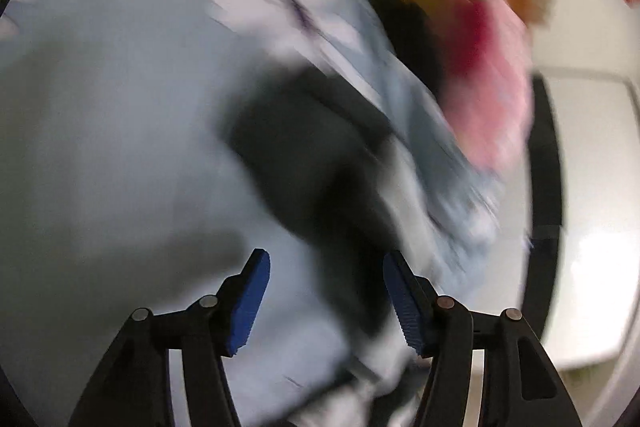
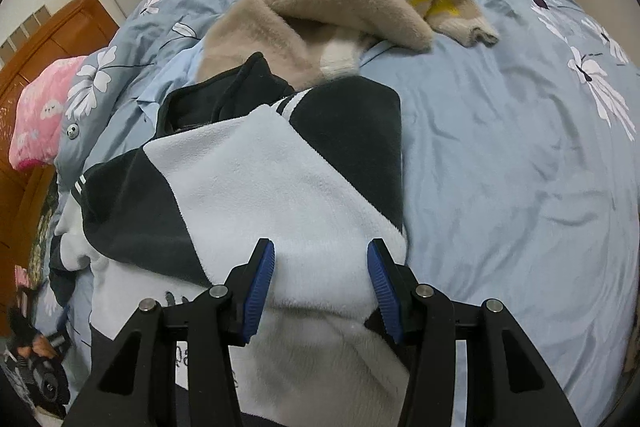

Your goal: Fold clothes

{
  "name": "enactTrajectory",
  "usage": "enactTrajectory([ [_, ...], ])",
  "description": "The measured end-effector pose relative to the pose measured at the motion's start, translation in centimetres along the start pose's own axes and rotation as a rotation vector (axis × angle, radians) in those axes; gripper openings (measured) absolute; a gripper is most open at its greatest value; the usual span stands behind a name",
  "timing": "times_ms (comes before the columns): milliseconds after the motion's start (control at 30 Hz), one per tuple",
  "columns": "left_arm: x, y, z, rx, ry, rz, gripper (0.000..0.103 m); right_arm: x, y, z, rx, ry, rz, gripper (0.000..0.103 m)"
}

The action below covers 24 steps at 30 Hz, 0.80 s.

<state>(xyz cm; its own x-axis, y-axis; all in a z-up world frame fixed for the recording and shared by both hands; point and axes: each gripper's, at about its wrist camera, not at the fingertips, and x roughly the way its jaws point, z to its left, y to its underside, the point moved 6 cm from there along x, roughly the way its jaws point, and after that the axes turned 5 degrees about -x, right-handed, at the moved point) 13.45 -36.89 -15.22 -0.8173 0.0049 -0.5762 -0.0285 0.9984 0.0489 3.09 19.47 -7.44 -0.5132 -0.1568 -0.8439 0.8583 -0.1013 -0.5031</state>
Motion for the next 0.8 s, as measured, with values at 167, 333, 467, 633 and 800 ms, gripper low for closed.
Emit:
enactTrajectory([
  [167,1.3,-3.2,-0.4,0.050,-0.031,-0.029,0.061,-0.1,0.0,0.1,0.015,-0.010,-0.002,0.050],
  [333,2.2,-4.5,-1.2,0.169,-0.128,-0.066,0.037,-0.3,-0.1,0.4,0.034,-0.036,-0.008,0.050],
  [467,2.0,-5.7,-0.9,0.198,-0.170,-0.068,0.014,-0.9,-0.2,0.1,0.041,-0.052,-0.024,0.050],
  [633,-0.9,-5.8,-8.8,0.461,-0.176,-0.169,0.008,-1.8,-0.1,-1.2,0.071,-0.070,-0.048,0.050],
  [800,-5.2,1.9,-22.0,0.863,0.013,-0.228,0.008,-2.2,0.6,-2.4,0.113,-0.098,-0.068,0.050],
])
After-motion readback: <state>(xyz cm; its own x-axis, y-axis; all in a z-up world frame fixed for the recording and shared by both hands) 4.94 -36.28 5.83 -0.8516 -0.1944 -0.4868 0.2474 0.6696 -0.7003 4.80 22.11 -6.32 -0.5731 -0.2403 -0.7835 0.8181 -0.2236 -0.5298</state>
